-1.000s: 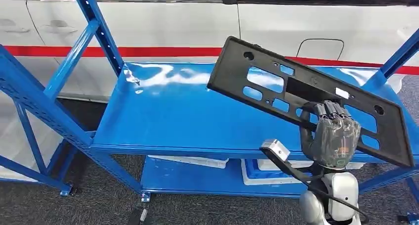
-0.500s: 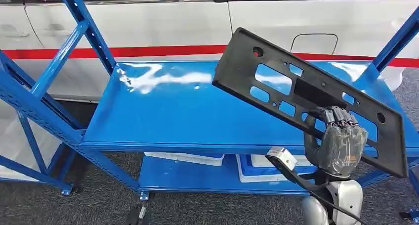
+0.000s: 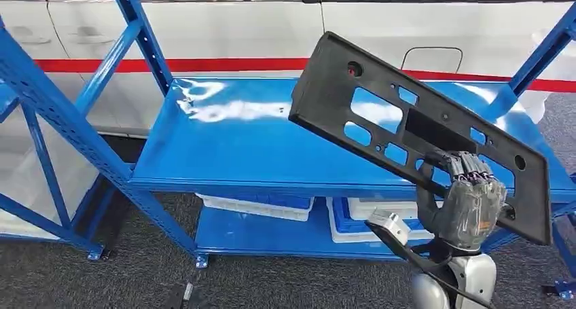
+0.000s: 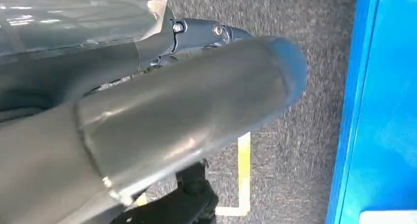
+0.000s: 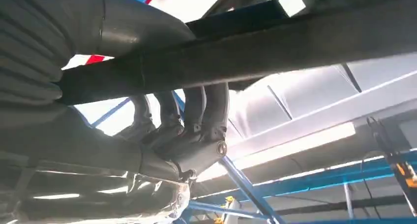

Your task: Take the parts from the cabinet and place them on the table.

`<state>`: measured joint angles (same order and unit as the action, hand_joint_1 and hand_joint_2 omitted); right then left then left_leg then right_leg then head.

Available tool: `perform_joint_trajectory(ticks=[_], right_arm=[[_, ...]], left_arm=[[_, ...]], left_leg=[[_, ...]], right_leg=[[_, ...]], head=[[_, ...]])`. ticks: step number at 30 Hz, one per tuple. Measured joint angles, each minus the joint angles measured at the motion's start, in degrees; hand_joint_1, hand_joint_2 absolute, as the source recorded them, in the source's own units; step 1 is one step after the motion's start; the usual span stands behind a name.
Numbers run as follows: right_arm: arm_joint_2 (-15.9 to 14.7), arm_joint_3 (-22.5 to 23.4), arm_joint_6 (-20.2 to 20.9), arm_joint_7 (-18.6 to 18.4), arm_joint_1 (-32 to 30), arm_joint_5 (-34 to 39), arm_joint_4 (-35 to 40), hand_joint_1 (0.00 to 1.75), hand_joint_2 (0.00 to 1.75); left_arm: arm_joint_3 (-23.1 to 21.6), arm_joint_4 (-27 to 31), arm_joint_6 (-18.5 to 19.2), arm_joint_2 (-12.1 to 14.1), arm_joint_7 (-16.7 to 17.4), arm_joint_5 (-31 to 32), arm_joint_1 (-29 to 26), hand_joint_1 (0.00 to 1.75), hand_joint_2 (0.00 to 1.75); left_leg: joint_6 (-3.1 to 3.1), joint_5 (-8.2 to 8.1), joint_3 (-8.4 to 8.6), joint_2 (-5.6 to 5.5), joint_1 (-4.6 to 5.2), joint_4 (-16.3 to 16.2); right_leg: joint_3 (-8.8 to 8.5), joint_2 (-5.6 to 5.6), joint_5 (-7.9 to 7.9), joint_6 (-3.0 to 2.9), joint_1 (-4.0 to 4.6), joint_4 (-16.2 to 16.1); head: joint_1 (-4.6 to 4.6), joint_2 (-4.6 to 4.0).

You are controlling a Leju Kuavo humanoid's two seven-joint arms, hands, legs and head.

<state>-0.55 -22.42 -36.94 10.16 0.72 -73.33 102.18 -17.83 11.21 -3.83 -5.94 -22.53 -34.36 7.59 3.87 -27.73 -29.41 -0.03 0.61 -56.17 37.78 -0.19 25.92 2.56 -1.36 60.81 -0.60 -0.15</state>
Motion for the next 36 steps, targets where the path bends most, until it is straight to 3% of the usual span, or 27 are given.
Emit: perform_joint_trajectory(ticks=[2, 3, 4, 5, 7, 8, 9, 10, 12, 13, 14, 16, 18, 19, 20, 21, 22, 23, 24, 25, 28, 29, 31, 33, 34, 35, 36], right_arm=[[0.0, 0.0, -0.2, 0.3, -0.3, 1.1, 0.0, 1.75, 1.75], [0.0, 0.1, -0.3, 0.5, -0.6, 1.4, 0.0, 1.75, 1.75], [0.0, 0.2, -0.3, 0.8, -0.9, 1.9, 0.0, 1.75, 1.75], [0.0, 0.2, -0.3, 0.9, -1.0, 2.2, 0.0, 1.75, 1.75], [0.0, 0.3, -0.3, 0.9, -1.1, 2.4, 0.0, 1.75, 1.75], [0.0, 0.3, -0.3, 0.9, -1.1, 2.5, 0.0, 1.75, 1.75], [0.0, 0.3, -0.3, 0.9, -1.0, 2.5, 0.1, 1.75, 1.75], [0.1, 0.3, -0.3, 1.1, -1.1, 2.7, 0.1, 1.75, 1.75], [0.1, 0.4, -0.3, 1.2, -1.2, 3.1, 0.1, 1.75, 1.75], [0.2, 0.5, -0.3, 1.5, -1.1, 3.5, 0.1, 1.75, 1.75], [0.4, 0.5, -0.3, 1.6, -1.1, 3.8, 0.1, 1.75, 1.75], [0.6, 0.6, -0.3, 2.1, -0.9, 4.5, 0.1, 1.75, 1.75], [0.6, 0.8, -0.3, 2.3, -0.9, 5.4, 0.0, 1.75, 1.75], [0.6, 0.9, -0.3, 2.6, -0.9, 5.9, -0.1, 1.75, 1.75], [0.6, 1.0, -0.3, 2.9, -0.9, 6.5, -0.2, 1.75, 1.75], [0.6, 1.1, -0.3, 3.0, -0.9, 6.9, -0.2, 1.75, 1.75], [0.6, 1.2, -0.3, 3.2, -0.9, 7.4, -0.2, 1.75, 1.75], [0.7, 1.4, -0.3, 3.3, -0.9, 7.9, -0.2, 1.75, 1.75], [0.7, 1.5, -0.3, 3.6, -0.9, 8.1, -0.2, 1.75, 1.75], [0.7, 1.7, -0.3, 3.8, -0.9, 8.5, -0.2, 1.75, 1.75], [0.9, 1.9, -0.3, 4.1, -1.0, 9.3, -0.2, 1.75, 1.75], [0.9, 2.1, -0.3, 4.2, -1.0, 9.7, -0.2, 1.75, 1.75], [0.9, 2.7, -0.3, 4.6, -1.2, 10.1, -0.2, 1.75, 1.75], [0.9, 3.0, -0.3, 5.0, -1.6, 10.6, -0.2, 1.75, 1.75], [0.9, 3.1, -0.3, 5.0, -1.8, 10.8, -0.2, 1.75, 1.75], [0.9, 3.3, -0.3, 5.1, -2.1, 11.1, -0.3, 1.75, 1.75], [0.9, 3.5, -0.3, 5.2, -2.2, 11.3, -0.3, 1.75, 1.75]], left_arm=[[0.5, 0.0, -0.1, -0.1, -0.2, 0.0, 0.0, 0.00, 0.00], [0.7, 0.0, -0.1, -0.1, -0.3, 0.0, 0.0, 0.00, 0.00], [0.7, 0.0, -0.2, -0.1, -0.4, 0.0, 0.0, 0.00, 0.00], [0.8, 0.0, -0.3, -0.1, -0.5, 0.0, 0.0, 0.00, 0.00], [1.1, 0.0, -0.4, -0.1, -0.5, 0.0, 0.0, 0.00, 0.00], [1.2, 0.0, -0.4, -0.1, -0.6, 0.0, 0.0, 0.00, 0.00], [1.2, 0.0, -0.4, -0.1, -0.7, 0.0, 0.0, 0.00, 0.00], [1.2, 0.0, -0.5, -0.1, -0.8, -0.2, 0.0, 0.00, 0.00], [1.5, 0.0, -0.9, -0.1, -1.0, -0.5, -0.1, 0.00, 0.00], [1.8, 0.0, -0.9, -0.1, -1.2, -0.6, -0.2, 0.00, 0.00], [2.1, 0.0, -1.0, 0.1, -1.4, -0.7, -0.3, 0.00, 0.00], [2.5, 0.0, -1.1, 0.1, -1.9, -1.1, -0.6, 0.00, 0.00], [2.8, 0.0, -1.1, 0.1, -2.3, -1.2, -0.7, 0.00, 0.00], [3.1, 0.0, -1.2, 0.1, -2.4, -1.4, -0.8, 0.00, 0.00], [3.4, 0.0, -1.3, 0.1, -2.7, -1.6, -1.0, 0.00, 0.00], [3.7, 0.0, -1.5, 0.1, -2.9, -1.7, -1.1, 0.00, 0.00], [3.9, 0.0, -1.6, 0.1, -3.1, -1.8, -1.1, 0.00, 0.00], [4.0, 0.0, -1.7, 0.1, -3.3, -1.9, -1.1, 0.00, 0.00], [4.1, 0.0, -1.7, 0.1, -3.5, -1.9, -1.0, 0.00, 0.00], [4.4, 0.0, -1.8, 0.2, -3.7, -2.2, -1.0, 0.00, 0.00], [5.2, 0.0, -2.1, 0.2, -4.1, -2.4, -1.4, 0.00, 0.00], [5.4, 0.0, -2.2, 0.2, -4.2, -2.5, -1.5, 0.00, 0.00], [5.6, 0.0, -2.2, 0.3, -4.4, -2.7, -1.4, 0.00, 0.00], [5.9, 0.0, -2.2, 0.3, -4.5, -2.7, -1.6, 0.00, 0.00], [6.1, 0.0, -2.2, 0.3, -4.5, -2.7, -1.7, 0.00, 0.00], [6.4, 0.0, -2.2, 0.3, -4.6, -2.7, -1.8, 0.00, 0.00], [6.4, 0.0, -2.3, 0.4, -4.7, -2.7, -1.9, 0.00, 0.00]], left_leg=[[0.45, 1.03, -1.41, 0.13, 0.13, -0.1], [0.46, 1.56, -2.22, 0.15, 0.21, -0.1], [0.39, 2.12, -2.97, 0.16, 0.26, -0.1], [0.30, 2.55, -3.59, 0.17, 0.27, -0.2], [-0.01, 3.26, -4.56, 0.14, 0.26, -0.4], [-0.19, 3.48, -4.88, 0.11, 0.26, -0.6], [-0.44, 3.58, -5.35, 0.11, 0.45, -1.0], [-0.80, 4.01, -5.70, 0.11, 0.60, -1.3], [-1.30, 4.45, -5.90, 0.10, 0.50, -1.4], [-1.70, 4.72, -6.01, 0.06, 0.46, -1.4], [-1.97, 4.20, -6.37, -0.07, 0.20, -1.8], [-3.10, -1.85, -8.25, -0.18, -0.12, -7.0], [-3.86, -6.80, -10.98, -0.17, -0.65, -15.9], [-4.07, -7.34, -11.52, -0.17, -0.86, -18.6], [-4.17, -6.56, -11.01, -0.15, -1.08, -19.0], [-4.28, -4.47, -8.82, -0.13, -1.36, -16.5], [-4.29, -2.37, -5.56, -0.12, -1.48, -11.6], [-4.17, -0.80, -1.93, -0.12, -1.59, -6.0], [-3.96, -1.26, 0.80, -0.20, -1.62, -1.3], [-3.74, -1.39, 1.53, -0.29, -1.19, 0.0], [-2.74, -0.79, 0.74, -0.39, -0.57, -0.4], [-1.57, 0.17, 0.66, -0.21, -1.10, 0.7], [-0.57, 1.00, -0.29, 0.09, -0.85, 0.7], [-0.27, 1.86, -1.55, 0.14, -0.53, 0.6], [-0.22, 2.30, -2.20, 0.16, -0.42, 0.5], [-0.23, 2.69, -2.75, 0.16, -0.32, 0.5], [-0.27, 3.07, -3.31, 0.14, -0.24, 0.4]], right_leg=[[2.40, 0.02, 5.64, -0.84, -0.04, 8.0], [3.44, 0.02, 7.43, -0.72, -0.02, 12.3], [3.57, 0.02, 7.62, -0.17, -0.03, 14.8], [2.45, 0.02, 6.73, 0.46, -0.02, 14.4], [-3.49, 0.01, 3.67, 1.55, -0.01, 6.8], [-7.22, 0.00, 2.94, 1.59, -0.02, 1.3], [-9.58, 0.04, 4.31, 0.96, 0.03, -3.1], [-10.56, 0.12, 4.31, 0.56, 0.65, -4.0], [-9.76, 0.13, 4.16, 0.27, 0.66, -3.9], [-9.22, 0.10, 3.80, -0.43, 0.51, -4.1], [-9.20, -0.08, 3.30, -1.14, -0.37, -4.3], [-8.54, -0.11, 2.43, -2.42, -0.28, -4.3], [-7.47, -0.18, 1.61, -2.47, -0.26, -4.2], [-7.02, -0.22, 1.33, -2.25, -0.28, -4.2], [-6.63, -0.23, 1.07, -2.13, -0.32, -4.1], [-6.25, -0.23, 0.79, -2.04, -0.40, -4.1], [-6.05, -0.22, 0.61, -1.75, -0.46, -4.0], [-5.99, -0.21, 0.48, -1.55, -0.50, -3.9], [-5.92, -0.23, 0.32, -1.30, -0.46, -3.9], [-5.65, -0.25, -0.02, -0.78, -0.12, -3.8], [-5.43, -0.24, -0.98, 0.66, -0.50, -4.2], [-5.07, -0.23, -0.65, 1.01, -0.03, -3.8], [-2.69, -0.07, 3.44, -0.20, -0.13, 0.9], [0.67, -0.05, 8.29, -0.85, -0.12, 10.2], [1.69, -0.05, 9.36, -0.64, -0.08, 13.8], [1.45, -0.05, 9.20, -0.24, 0.01, 14.7], [-0.17, -0.05, 8.06, 0.33, 0.05, 13.0]], head=[[0.14, 0.00], [0.14, 0.00], [0.20, 0.00], [0.20, 0.00], [0.18, 0.00], [0.22, 0.00], [0.25, 0.00], [0.06, 0.00], [0.12, 0.00], [0.18, -0.02], [0.29, 0.00], [-0.30, 0.00], [-0.30, 0.00], [-0.26, 0.00], [-0.26, 0.00], [-0.30, 0.00], [-0.26, 0.00], [-0.32, 0.00], [-0.28, 0.00], [-0.17, 0.00], [-0.19, 0.00], [-0.19, 0.00], [0.14, 0.00], [0.16, 0.00], [0.23, 0.00], [0.27, 0.00], [0.27, 0.00]])
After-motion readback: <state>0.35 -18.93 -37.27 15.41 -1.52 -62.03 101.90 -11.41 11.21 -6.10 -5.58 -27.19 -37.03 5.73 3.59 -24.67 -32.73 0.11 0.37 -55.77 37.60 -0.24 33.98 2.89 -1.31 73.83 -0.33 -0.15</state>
